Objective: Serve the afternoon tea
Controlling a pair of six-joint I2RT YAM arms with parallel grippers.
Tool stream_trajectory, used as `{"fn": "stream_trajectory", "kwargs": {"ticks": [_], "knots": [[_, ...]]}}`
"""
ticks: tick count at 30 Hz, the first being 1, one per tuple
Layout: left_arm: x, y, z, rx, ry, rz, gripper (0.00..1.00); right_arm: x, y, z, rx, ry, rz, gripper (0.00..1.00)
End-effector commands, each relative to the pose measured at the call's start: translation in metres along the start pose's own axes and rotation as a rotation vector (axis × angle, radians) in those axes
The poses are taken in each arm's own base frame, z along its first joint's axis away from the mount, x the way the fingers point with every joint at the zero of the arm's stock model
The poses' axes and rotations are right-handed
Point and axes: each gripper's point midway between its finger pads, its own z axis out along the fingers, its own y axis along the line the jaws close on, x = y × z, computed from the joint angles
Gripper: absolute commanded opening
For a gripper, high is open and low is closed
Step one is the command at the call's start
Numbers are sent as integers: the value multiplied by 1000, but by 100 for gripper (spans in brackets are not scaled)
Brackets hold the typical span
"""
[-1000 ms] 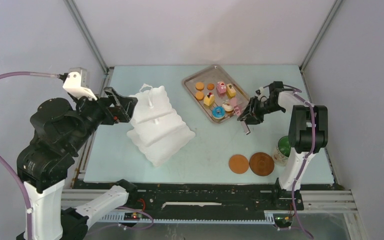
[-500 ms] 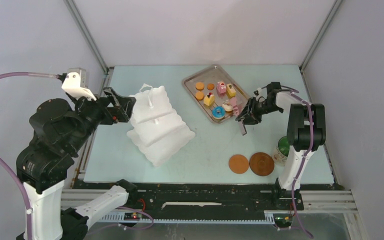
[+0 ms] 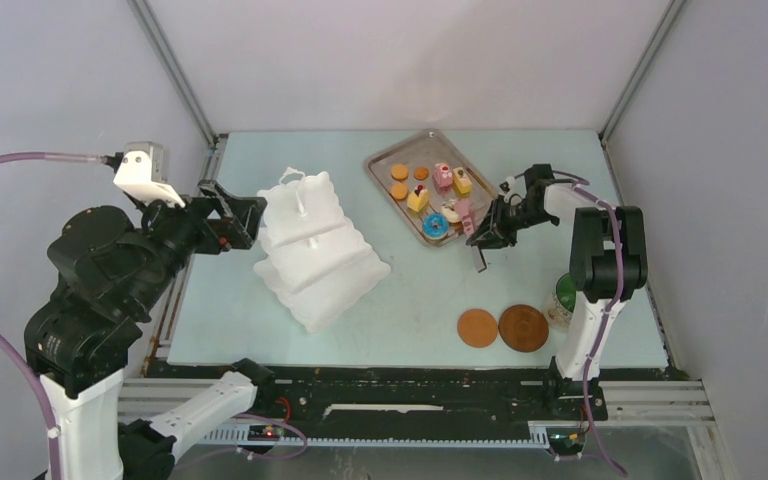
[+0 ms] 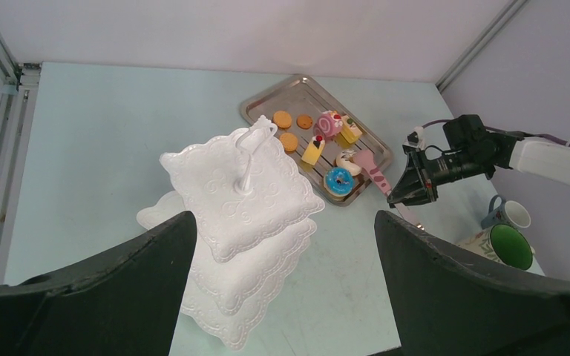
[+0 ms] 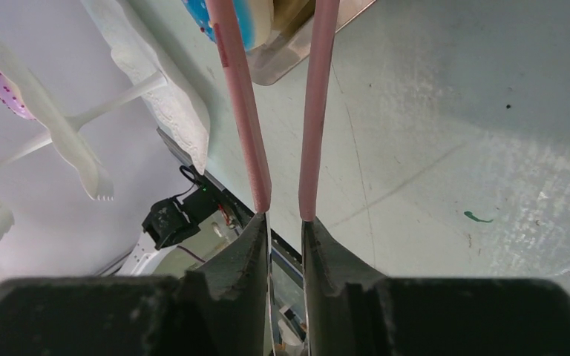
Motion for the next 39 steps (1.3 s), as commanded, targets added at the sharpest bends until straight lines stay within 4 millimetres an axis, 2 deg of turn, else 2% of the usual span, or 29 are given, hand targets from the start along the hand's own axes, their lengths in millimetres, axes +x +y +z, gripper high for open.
{"fn": "stream_trajectory", "kwargs": {"ticks": [1, 7, 13, 16, 22, 28, 31, 35, 39], "knots": [[-1, 1, 0, 0, -9, 26, 98, -5, 8, -5, -16, -26, -11, 17], [-1, 1, 1, 0, -8, 28, 98, -7, 32, -27, -58, -82, -52, 5], [0, 2, 0, -1, -9, 28, 98, 2, 55, -51, -66, -138, -126, 4], [0, 1, 0, 5, -11, 26, 98, 15, 68, -58, -57, -145, -157, 4], [1, -1, -3, 15, -10, 22, 98, 65, 105, -49, -27, -91, -268, 4], [-1, -8, 2, 40, -1, 3, 98, 121, 148, -26, -50, -14, -369, 5], [0, -11, 8, 51, -2, -11, 98, 143, 162, -12, -69, 32, -398, 5], [-1, -14, 9, 59, 1, -11, 97, 160, 177, 3, -86, 75, -426, 5], [-2, -8, 7, 38, -6, 9, 97, 163, 196, 9, -41, 94, -529, 5]]}}
